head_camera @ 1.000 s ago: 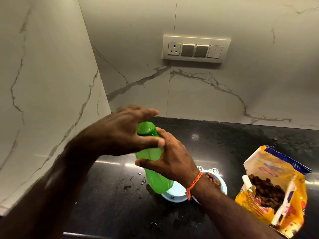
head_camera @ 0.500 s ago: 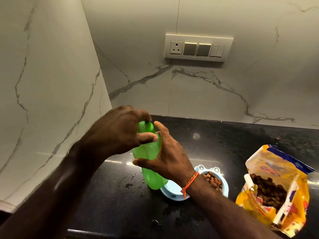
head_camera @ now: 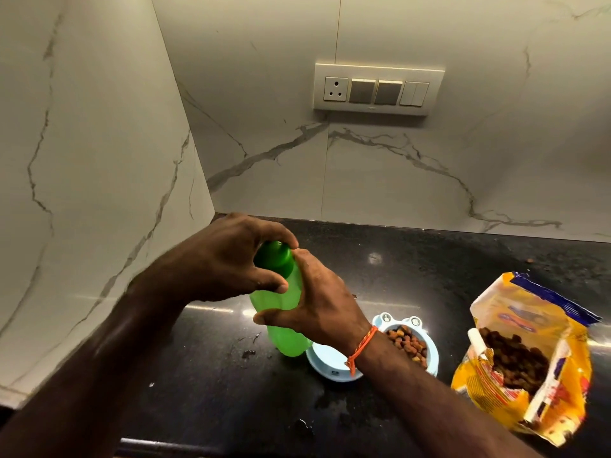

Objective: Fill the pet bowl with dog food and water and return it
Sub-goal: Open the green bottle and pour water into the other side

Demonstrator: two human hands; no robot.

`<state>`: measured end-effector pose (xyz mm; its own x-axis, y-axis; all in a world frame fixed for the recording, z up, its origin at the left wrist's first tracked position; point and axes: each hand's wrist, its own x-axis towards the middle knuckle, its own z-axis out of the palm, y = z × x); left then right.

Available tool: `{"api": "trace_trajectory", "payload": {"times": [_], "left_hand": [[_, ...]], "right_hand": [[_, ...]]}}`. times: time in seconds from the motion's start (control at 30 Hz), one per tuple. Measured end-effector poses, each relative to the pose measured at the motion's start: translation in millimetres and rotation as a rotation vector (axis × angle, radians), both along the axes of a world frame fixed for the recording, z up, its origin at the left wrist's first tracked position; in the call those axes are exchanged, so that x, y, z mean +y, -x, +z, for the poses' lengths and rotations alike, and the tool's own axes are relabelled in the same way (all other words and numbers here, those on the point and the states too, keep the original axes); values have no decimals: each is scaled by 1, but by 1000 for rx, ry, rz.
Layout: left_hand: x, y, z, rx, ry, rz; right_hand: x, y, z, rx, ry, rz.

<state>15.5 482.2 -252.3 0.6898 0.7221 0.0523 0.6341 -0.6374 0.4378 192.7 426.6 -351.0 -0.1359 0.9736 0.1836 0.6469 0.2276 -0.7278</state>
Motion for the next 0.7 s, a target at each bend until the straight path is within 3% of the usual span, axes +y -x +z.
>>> {"api": "trace_trajectory", "payload": {"times": [0.3, 0.43, 0.57, 0.7], "left_hand": [[12, 12, -9, 63, 54, 13], [13, 10, -17, 159, 35, 61], [18, 15, -28, 246, 7, 95], [25, 23, -32, 241, 56, 164]], "right_hand": [[14, 9, -5, 14, 131, 143], [14, -3, -12, -101, 186, 206], [1, -36, -16, -141, 215, 105], [-13, -87, -19, -122, 158, -130]]}}
